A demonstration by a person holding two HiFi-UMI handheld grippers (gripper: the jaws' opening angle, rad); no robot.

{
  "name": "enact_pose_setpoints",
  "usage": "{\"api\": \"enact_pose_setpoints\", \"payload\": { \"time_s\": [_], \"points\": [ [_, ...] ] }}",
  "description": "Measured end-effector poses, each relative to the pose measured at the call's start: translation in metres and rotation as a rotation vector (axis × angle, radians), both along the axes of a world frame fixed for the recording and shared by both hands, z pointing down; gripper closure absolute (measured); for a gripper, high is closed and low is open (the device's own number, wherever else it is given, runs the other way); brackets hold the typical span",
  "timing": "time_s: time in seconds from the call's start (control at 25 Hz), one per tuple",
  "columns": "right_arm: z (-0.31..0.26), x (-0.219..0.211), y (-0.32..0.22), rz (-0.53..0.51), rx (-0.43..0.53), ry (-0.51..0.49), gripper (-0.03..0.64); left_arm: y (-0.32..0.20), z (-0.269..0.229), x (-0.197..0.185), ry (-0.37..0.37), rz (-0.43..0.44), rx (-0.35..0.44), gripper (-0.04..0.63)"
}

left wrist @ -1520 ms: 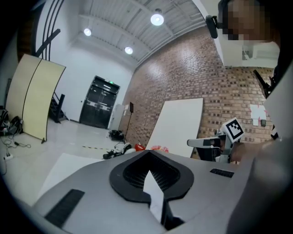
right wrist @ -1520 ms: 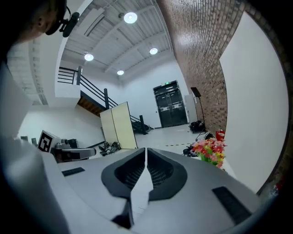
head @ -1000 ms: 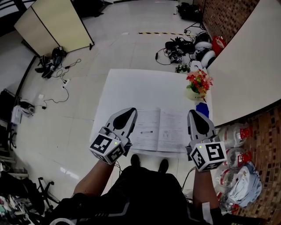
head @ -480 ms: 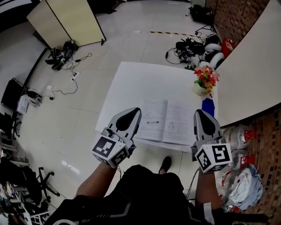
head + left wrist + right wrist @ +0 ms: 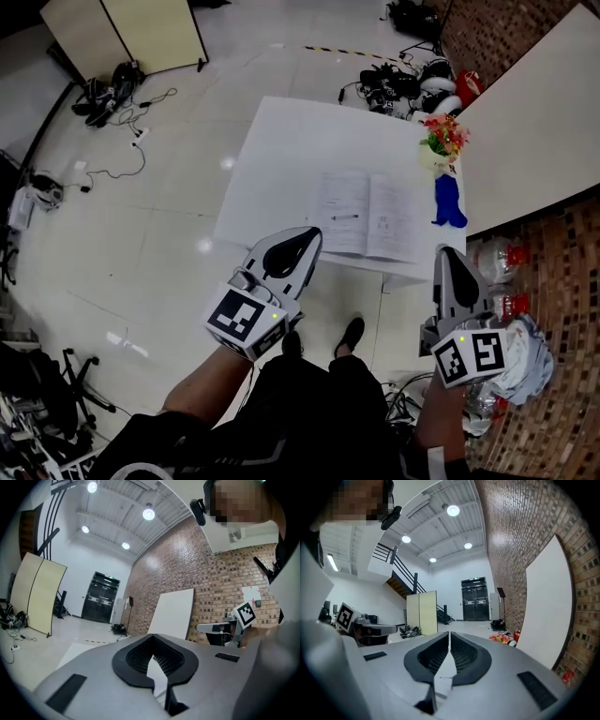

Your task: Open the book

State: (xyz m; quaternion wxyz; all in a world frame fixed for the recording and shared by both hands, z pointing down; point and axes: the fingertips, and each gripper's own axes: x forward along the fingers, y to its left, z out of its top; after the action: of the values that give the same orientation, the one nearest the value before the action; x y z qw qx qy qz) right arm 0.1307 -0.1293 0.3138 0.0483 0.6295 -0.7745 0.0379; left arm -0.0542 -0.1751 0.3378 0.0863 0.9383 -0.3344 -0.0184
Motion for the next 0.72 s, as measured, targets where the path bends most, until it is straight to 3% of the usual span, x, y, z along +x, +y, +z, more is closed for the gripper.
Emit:
{"api": "enact_pose_setpoints", "payload": {
  "time_s": [0.28,0.44,0.72],
  "points": [
    [-0.007,0.011,0.081,0.005,0.028,-0.020,0.614,0.080,-0.010,0.011,-0.007,0.008,0.010,0.600],
    [-0.008,0.019,0.144,-0.059,0.037,-0.043,0.614,0.145,-0.009,0.022,-0.025,-0.052,-0.014,0.601],
    [-0.011,0.038,0.234,-0.127,0.052,-0.030,0.614,0.251,-0.018,0.033,-0.087,-0.123,0.013,0.601]
  ]
}}
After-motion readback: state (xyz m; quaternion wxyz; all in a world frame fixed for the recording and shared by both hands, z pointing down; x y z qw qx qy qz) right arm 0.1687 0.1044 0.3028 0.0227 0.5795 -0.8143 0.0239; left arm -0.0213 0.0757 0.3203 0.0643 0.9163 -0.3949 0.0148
